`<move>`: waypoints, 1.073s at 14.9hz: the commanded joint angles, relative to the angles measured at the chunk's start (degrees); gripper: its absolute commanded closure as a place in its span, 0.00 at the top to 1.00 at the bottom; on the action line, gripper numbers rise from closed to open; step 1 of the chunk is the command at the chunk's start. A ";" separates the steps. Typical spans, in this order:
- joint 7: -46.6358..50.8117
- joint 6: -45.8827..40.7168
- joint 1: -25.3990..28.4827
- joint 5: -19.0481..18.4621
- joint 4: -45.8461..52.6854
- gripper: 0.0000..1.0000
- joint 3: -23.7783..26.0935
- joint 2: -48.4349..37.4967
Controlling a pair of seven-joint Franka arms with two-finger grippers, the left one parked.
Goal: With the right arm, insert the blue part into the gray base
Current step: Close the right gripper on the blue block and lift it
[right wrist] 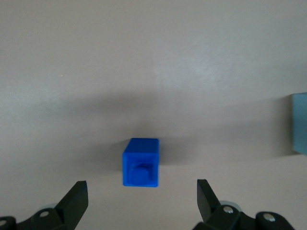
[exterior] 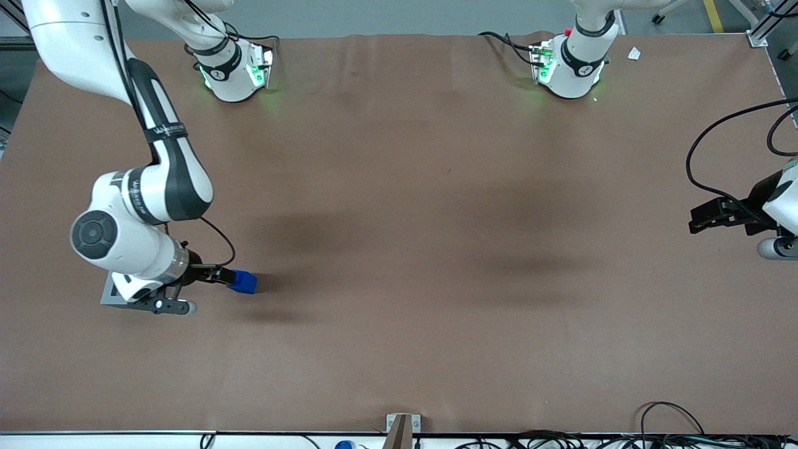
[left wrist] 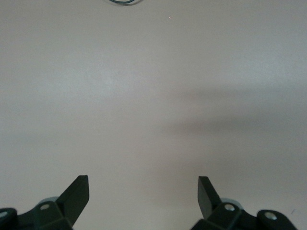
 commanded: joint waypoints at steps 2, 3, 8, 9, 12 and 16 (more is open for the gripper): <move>2.99 7.34 2.18 -0.35 -3.10 1.00 -0.45 1.85; 2.99 9.19 2.45 -0.35 -3.20 1.00 -0.45 3.08; 2.72 14.05 2.98 -3.76 -2.58 1.00 -0.71 8.37; 2.72 13.70 2.63 -4.47 -2.67 1.00 -0.80 8.19; 2.55 12.64 2.36 -4.56 -2.76 1.00 -0.80 8.10; 2.64 8.16 2.45 -4.74 -1.26 1.00 -0.89 7.66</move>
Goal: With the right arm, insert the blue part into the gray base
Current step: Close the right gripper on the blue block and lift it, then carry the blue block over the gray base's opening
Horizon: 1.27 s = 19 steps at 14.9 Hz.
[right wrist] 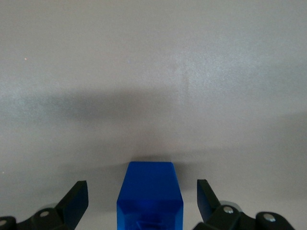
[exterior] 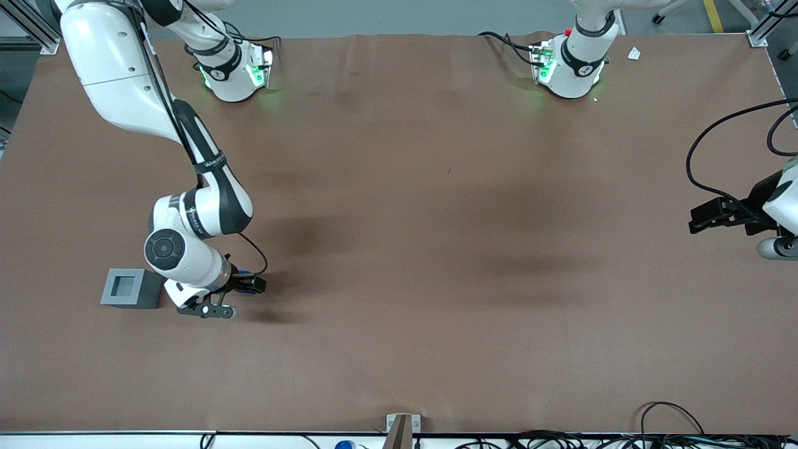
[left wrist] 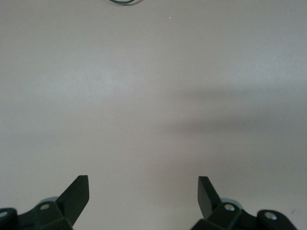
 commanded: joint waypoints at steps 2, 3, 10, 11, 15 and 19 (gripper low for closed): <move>0.81 -1.97 0.03 -1.09 0.11 1.00 -0.18 -0.92; 0.89 -2.06 0.03 -1.09 0.02 1.00 -0.18 -0.92; 1.51 -4.87 -0.76 -0.39 0.20 0.20 -0.10 -0.75; 1.77 -5.92 -0.68 -0.38 0.20 0.08 -0.10 -0.75; 1.60 -6.81 -0.41 -0.29 0.72 0.00 -0.10 -0.75; 0.46 -15.39 -2.08 -0.91 6.16 0.00 -0.18 -2.66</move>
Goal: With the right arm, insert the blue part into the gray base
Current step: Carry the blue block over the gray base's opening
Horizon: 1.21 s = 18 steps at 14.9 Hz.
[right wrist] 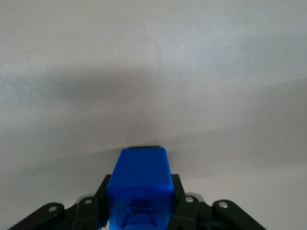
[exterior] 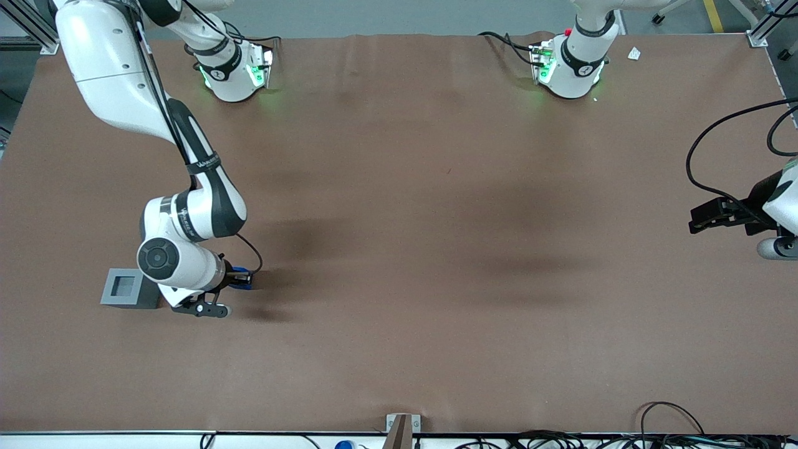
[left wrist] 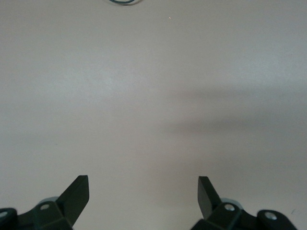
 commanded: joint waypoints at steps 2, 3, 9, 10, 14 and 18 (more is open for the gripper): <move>-4.28 -7.90 -2.83 -0.89 2.89 0.01 0.50 -4.69; -7.09 -9.57 -4.15 -0.97 3.24 0.01 0.50 -6.09; -24.16 -15.21 -14.17 -0.80 5.70 0.01 0.59 -8.30; -24.43 -15.29 -14.27 -0.80 5.70 0.01 0.59 -8.48; -24.61 -14.68 -14.97 -0.97 5.53 0.01 0.50 -8.39; -29.52 -12.84 -17.43 -1.06 5.62 0.01 0.50 -7.95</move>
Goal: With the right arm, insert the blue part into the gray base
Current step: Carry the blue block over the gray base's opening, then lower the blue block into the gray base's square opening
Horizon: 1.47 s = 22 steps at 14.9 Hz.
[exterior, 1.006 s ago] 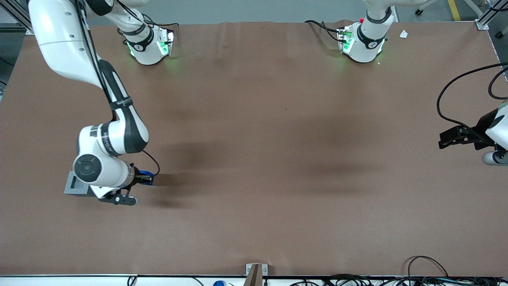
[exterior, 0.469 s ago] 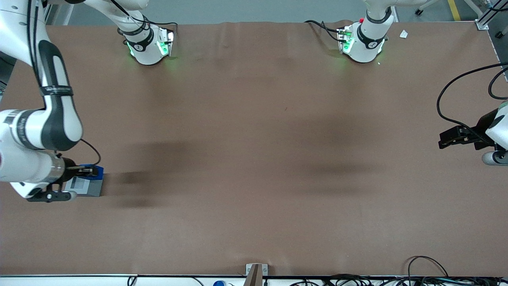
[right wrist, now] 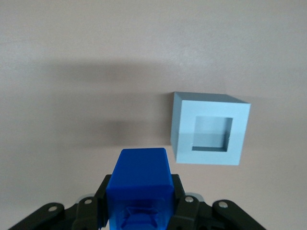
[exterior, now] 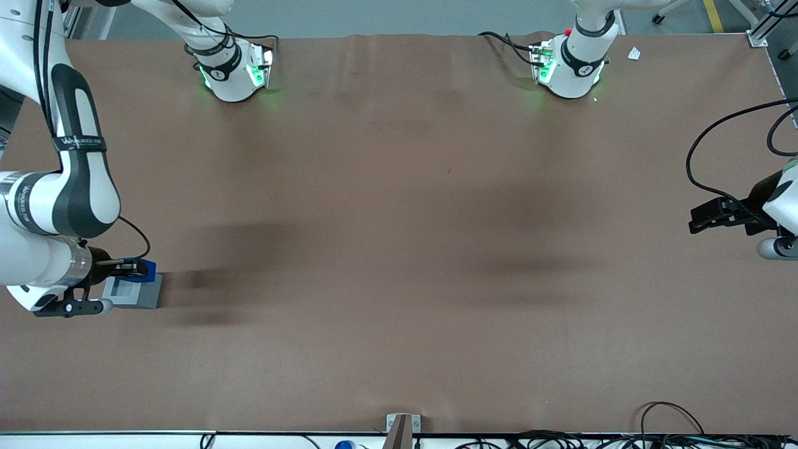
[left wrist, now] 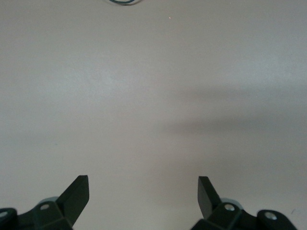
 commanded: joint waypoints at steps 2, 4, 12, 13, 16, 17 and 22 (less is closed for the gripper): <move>-3.58 1.45 -2.92 -0.85 -0.59 0.01 0.81 -0.43; -3.06 2.24 -3.45 -0.94 -0.68 0.01 0.81 -0.34; -0.86 9.27 -7.05 -0.94 -1.03 0.01 0.73 2.56; -0.77 9.19 -7.05 -0.86 -1.12 0.01 0.73 2.65; -0.86 9.01 -7.14 -0.85 -1.82 0.01 0.73 2.56; -0.95 8.84 -7.05 -0.85 -2.09 0.01 0.73 2.56; -0.86 9.45 -7.14 -0.85 -2.44 0.01 0.73 3.17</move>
